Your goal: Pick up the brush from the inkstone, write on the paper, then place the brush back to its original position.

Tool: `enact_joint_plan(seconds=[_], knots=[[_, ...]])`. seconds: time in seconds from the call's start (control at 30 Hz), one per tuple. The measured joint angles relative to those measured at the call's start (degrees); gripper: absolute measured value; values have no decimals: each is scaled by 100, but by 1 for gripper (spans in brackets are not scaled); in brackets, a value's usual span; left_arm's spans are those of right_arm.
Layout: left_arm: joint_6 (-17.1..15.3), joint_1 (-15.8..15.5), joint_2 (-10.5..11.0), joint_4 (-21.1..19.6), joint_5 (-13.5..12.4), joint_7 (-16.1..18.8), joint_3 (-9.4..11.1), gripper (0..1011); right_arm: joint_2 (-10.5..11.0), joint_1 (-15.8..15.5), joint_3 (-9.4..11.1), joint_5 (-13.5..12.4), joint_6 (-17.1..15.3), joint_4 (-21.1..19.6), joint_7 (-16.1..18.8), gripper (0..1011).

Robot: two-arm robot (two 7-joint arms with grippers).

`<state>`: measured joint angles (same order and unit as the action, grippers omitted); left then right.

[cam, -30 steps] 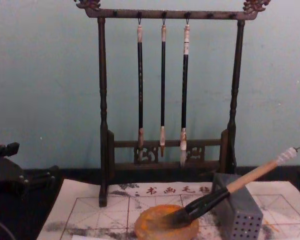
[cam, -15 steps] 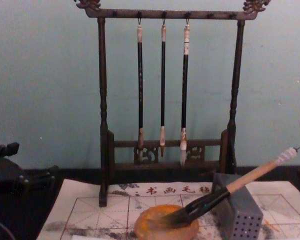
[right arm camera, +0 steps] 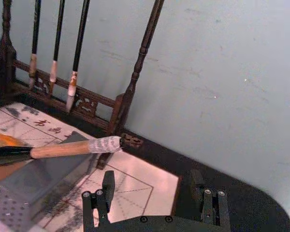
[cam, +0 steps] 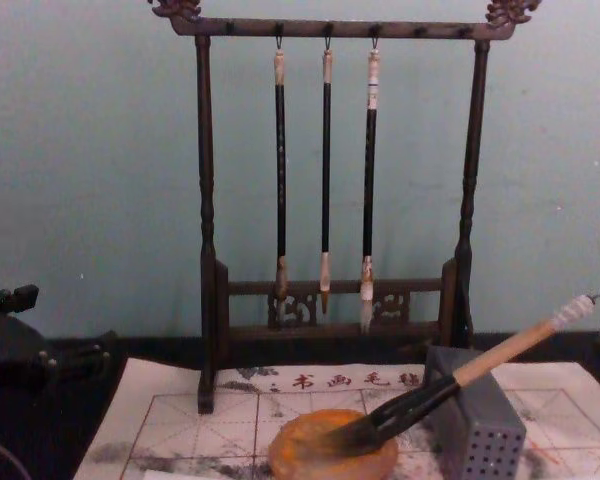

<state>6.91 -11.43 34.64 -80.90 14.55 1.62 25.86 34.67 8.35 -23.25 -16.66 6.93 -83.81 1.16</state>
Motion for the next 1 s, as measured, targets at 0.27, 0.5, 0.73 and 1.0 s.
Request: enact_joint_plan(seconds=[0.27, 0.5, 0.73, 1.0], knots=[[0, 0, 0, 0, 0, 0, 0, 1001, -17, -335, 299, -592, -135, -308, 370, 1000], [0, 0, 0, 0, 0, 0, 0, 1001, -264, -442, 542, -1404, -184, -319, 967, 1000], [0, 0, 0, 0, 0, 0, 0, 1001, -744, -402, 759, -2417, -333, -31, 1699, 1000], [0, 0, 0, 0, 0, 0, 0, 1001, -1315, -261, 1059, -3588, -721, 422, 2235, 1000]])
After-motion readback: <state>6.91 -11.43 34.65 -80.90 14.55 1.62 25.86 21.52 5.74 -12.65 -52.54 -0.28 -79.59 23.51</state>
